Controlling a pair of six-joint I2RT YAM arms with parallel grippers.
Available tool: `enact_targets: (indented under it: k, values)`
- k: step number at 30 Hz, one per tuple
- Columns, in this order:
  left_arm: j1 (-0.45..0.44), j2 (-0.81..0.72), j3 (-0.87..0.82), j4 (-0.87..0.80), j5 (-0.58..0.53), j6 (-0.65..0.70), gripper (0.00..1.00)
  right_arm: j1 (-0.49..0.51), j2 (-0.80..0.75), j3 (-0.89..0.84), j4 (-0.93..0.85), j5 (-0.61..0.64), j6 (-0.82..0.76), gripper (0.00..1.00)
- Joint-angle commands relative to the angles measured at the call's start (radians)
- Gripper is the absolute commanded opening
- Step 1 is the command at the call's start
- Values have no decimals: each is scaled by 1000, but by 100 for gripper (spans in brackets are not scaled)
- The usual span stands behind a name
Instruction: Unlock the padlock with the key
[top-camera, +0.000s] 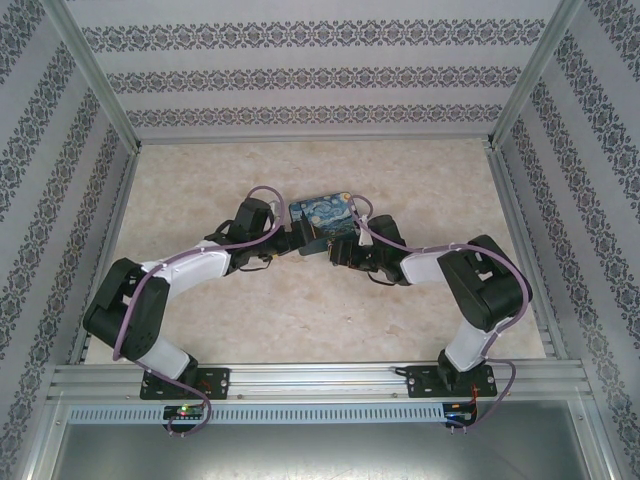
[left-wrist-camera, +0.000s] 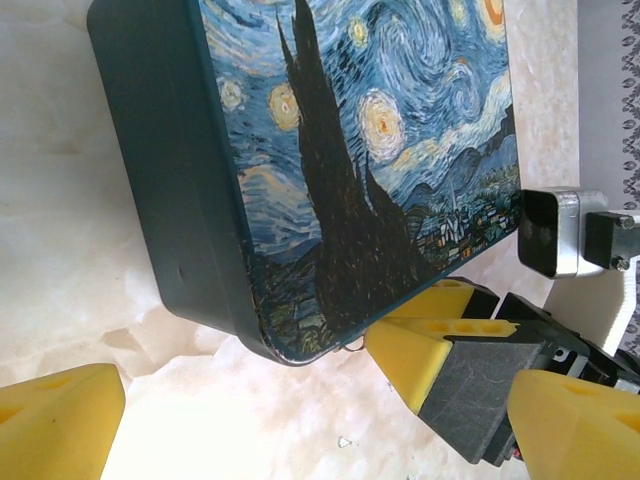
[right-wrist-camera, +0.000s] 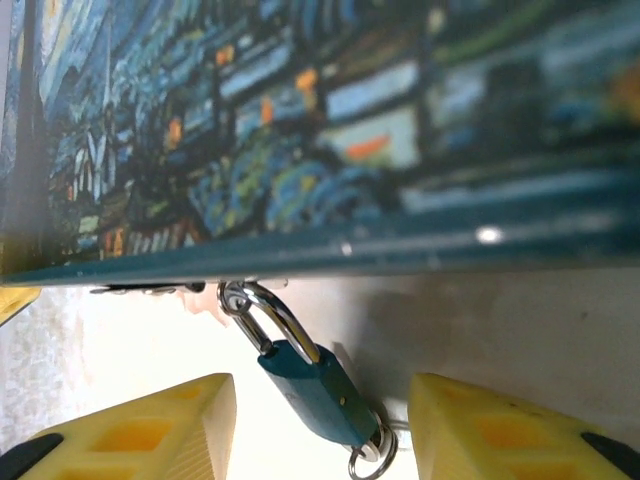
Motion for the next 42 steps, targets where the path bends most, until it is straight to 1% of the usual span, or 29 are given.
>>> enact_targets:
  k: [1, 12, 15, 16, 19, 23, 25, 28, 31, 38, 42]
  values:
    - [8, 22, 29, 7, 11, 12, 98, 3, 29, 17, 33, -25, -16, 46]
    - [8, 46, 48, 14, 18, 9, 98, 10, 35, 2, 47, -23, -11, 34]
    - [8, 48, 49, 16, 17, 9, 98, 10, 41, 6, 51, -23, -6, 27]
    - [8, 48, 49, 15, 17, 9, 99, 10, 43, 8, 52, -25, -6, 26]
    - [10, 47, 47, 15, 17, 10, 99, 11, 46, 9, 58, -25, -2, 16]
    - [12, 48, 51, 10, 12, 16, 99, 10, 40, 6, 58, -26, 2, 14]
    - [11, 50, 61, -5, -1, 29, 99, 10, 33, 0, 61, -24, 7, 9]
    - [11, 57, 93, -56, -29, 68, 99, 10, 22, -11, 69, -21, 22, 4]
    - [10, 71, 138, -129, -81, 126, 99, 8, 15, -25, 92, -18, 52, 0]
    - [-18, 143, 260, -331, -243, 255, 100, 5, 24, -58, 172, -16, 157, 0]
    - [-44, 188, 297, -393, -309, 283, 100, 4, 32, -79, 228, -10, 223, 0]
